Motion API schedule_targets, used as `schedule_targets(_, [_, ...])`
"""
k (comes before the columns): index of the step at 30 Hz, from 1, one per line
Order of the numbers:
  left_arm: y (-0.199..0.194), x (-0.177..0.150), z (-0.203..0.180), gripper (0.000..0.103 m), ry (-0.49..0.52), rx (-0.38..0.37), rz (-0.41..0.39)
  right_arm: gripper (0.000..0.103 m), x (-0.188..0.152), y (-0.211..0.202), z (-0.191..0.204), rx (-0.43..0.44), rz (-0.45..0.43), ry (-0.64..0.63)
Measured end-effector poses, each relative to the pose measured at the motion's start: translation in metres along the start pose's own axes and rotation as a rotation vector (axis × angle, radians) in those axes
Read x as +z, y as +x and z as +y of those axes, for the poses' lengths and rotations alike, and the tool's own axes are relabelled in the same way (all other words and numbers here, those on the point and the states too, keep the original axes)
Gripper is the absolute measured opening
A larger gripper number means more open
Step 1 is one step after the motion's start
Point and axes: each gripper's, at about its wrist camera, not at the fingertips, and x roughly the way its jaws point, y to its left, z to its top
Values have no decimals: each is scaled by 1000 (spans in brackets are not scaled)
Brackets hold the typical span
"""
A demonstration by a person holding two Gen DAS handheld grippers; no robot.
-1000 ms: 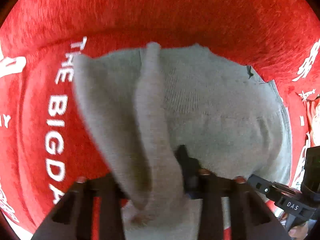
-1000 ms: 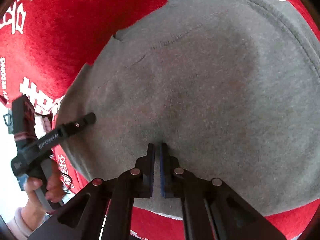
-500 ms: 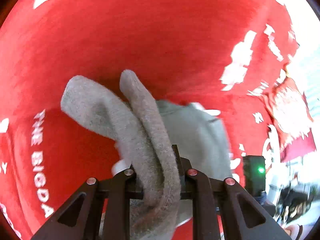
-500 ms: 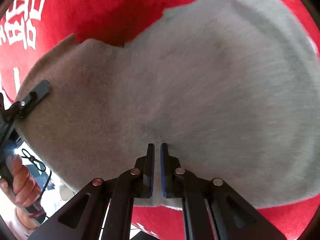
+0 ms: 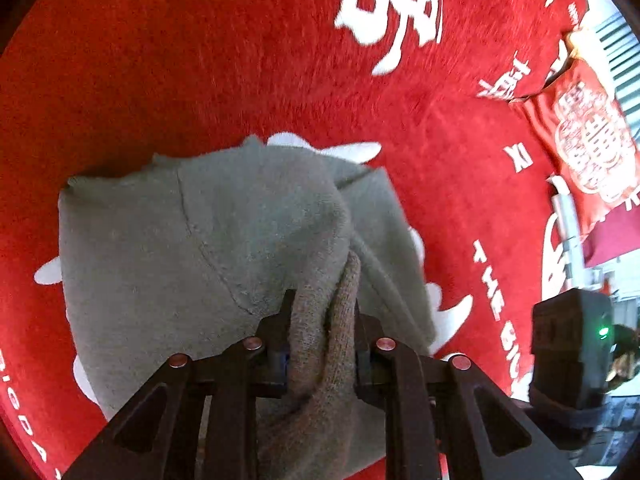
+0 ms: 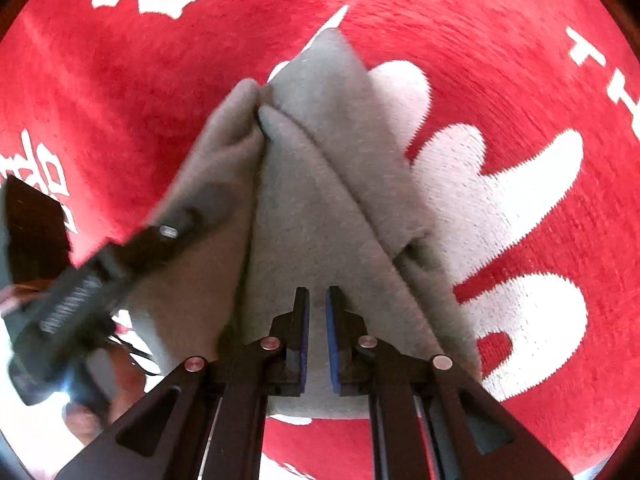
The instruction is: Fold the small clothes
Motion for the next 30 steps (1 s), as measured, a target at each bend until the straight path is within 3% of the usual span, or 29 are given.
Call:
schedule_targets(1, [-2,-1,-4,31,14,15,-10,11,0,-1,-3,12,0,8])
schedule_targets(2, [-4,-3,-8,48,19,14,-16,11,0,-1,-6,27,0,18])
schedule_targets(3, [-13,-4,-12,55,26,-4,-46,11,1,-2,-10,45,1,31])
schedule_targets(4, [-21,-5,-16,59,37,-5,-76,11,1,-4,-13,55,1,41])
schedule_targets(8, [-61,-10,-23,60,121,40,-171,14,6,-16,-18,126,-17,85])
schedule_targets(9, [-72,-12,-14,64,106,45,-183,21,7,-20,-20,168,-26,106])
schedule_targets(10, [-78,-14,-8,84,89,49,-184,31,10,-24,-22,204,-34,126])
schedule_targets(11, [-85,-16,2,93,63,65,-191,61,11,-28,-25,236,-41,146])
schedule_targets(12, [-91,-19,12,93,41,82,-199,78,13,-31,-27,280,-54,177])
schedule_targets(13, [-95,-21,25,93,9,106,-197,79,15,-31,-28,313,-60,189])
schedule_targets(15, [-96,-26,49,93,-50,135,-171,79,21,-28,-29,383,-31,198])
schedule_targets(19, [-83,-40,99,92,-170,221,-91,78,39,-10,-7,333,45,118])
schedule_targets(23, [-76,-56,127,92,-229,286,-85,68,62,5,19,323,87,39])
schedule_targets(25, [-75,-63,135,92,-257,289,-84,57,73,16,31,257,123,5])
schedule_targets(27, [-70,-71,144,92,-288,297,-71,14,80,30,39,135,159,-30])
schedule_targets(30, [-63,-72,147,92,-297,294,-58,14,79,32,59,5,141,-152])
